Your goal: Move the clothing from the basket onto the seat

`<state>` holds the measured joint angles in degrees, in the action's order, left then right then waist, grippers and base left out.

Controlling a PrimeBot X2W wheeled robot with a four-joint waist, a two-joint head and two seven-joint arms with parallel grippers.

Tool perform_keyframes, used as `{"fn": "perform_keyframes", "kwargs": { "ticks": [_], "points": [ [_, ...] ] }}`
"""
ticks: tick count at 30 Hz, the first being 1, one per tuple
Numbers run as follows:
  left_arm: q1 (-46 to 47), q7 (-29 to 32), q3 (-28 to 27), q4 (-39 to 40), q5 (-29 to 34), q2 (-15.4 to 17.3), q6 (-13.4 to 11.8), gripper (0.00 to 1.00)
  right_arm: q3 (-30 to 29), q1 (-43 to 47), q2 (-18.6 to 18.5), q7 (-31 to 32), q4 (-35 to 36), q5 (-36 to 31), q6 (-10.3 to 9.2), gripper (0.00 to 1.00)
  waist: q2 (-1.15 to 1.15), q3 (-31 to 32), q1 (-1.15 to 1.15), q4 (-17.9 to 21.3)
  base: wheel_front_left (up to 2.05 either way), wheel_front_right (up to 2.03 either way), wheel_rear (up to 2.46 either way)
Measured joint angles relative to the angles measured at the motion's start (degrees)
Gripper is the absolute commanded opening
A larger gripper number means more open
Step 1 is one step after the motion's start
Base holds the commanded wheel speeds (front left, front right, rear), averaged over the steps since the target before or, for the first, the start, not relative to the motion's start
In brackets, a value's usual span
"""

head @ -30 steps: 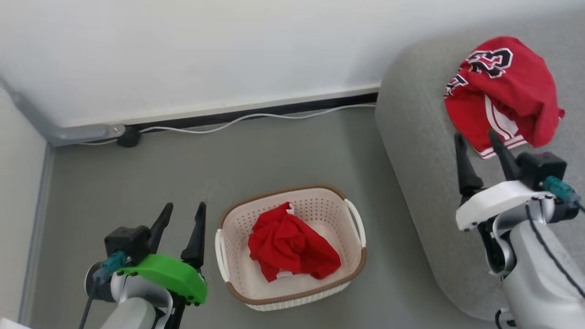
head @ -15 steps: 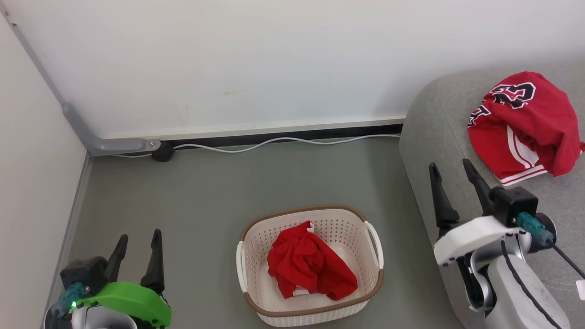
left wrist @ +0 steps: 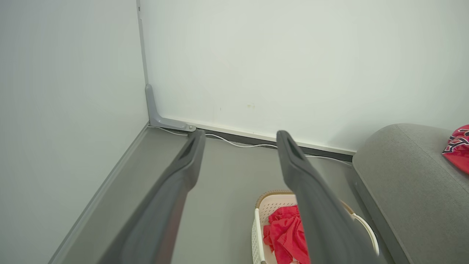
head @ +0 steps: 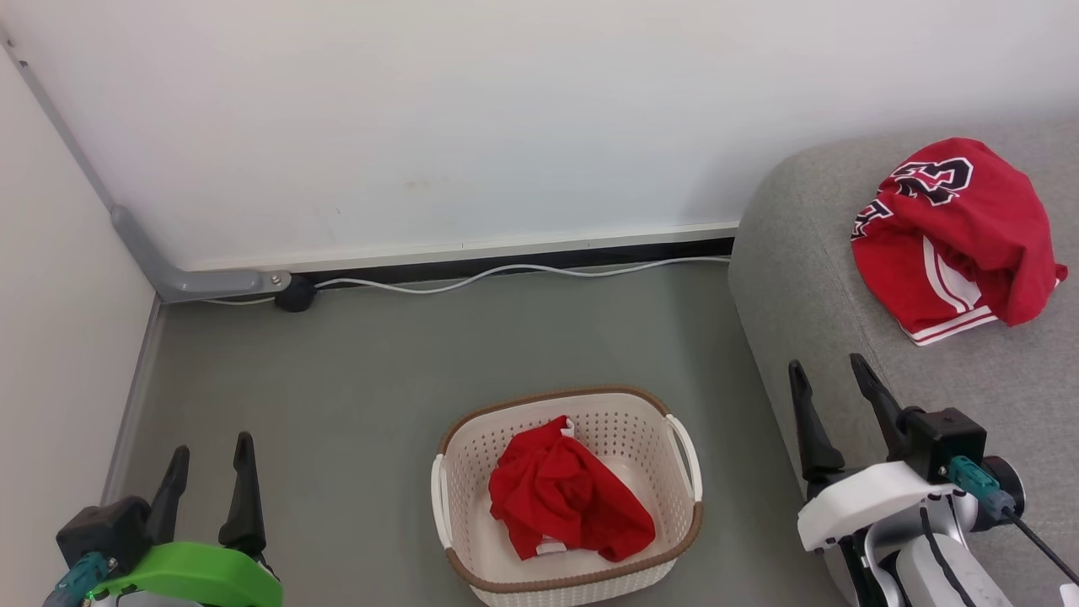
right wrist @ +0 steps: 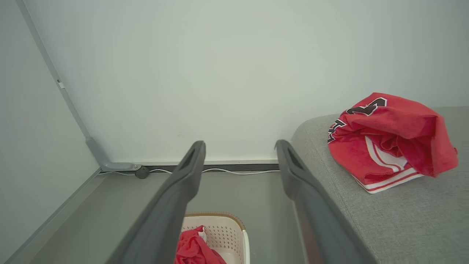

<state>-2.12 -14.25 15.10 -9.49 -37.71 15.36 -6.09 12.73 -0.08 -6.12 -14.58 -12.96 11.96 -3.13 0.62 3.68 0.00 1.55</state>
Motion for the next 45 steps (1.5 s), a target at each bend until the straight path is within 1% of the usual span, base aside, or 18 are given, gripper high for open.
{"fn": "perform_keyframes", "kwargs": {
  "ticks": [17,31,33,45],
  "points": [
    [-3.6,0.0,-1.6,2.9,3.2,-0.6,0.0,1.00,0.2,2.9,0.1,0.6,4.4,0.0,-0.53,1.00,0.00,-0.6,0.00,0.0,0.00,0.00,0.00],
    [-5.0,0.0,-2.4,4.1,4.1,-1.4,0.0,1.00,0.3,3.6,0.1,1.6,6.8,0.0,-0.62,1.00,0.00,-1.3,0.00,-0.1,0.00,0.00,0.00],
    [-5.0,0.0,-2.4,4.2,4.1,-1.5,0.0,1.00,0.3,3.9,0.1,1.6,7.1,0.0,-1.00,1.00,0.00,-1.4,0.00,0.0,0.00,0.00,0.00],
    [-5.3,0.0,-2.9,4.5,4.4,-2.0,0.0,1.00,0.3,4.1,-0.1,2.5,8.4,0.0,-1.01,1.00,0.00,-2.1,0.00,0.0,0.00,0.00,0.00]
  ]
}}
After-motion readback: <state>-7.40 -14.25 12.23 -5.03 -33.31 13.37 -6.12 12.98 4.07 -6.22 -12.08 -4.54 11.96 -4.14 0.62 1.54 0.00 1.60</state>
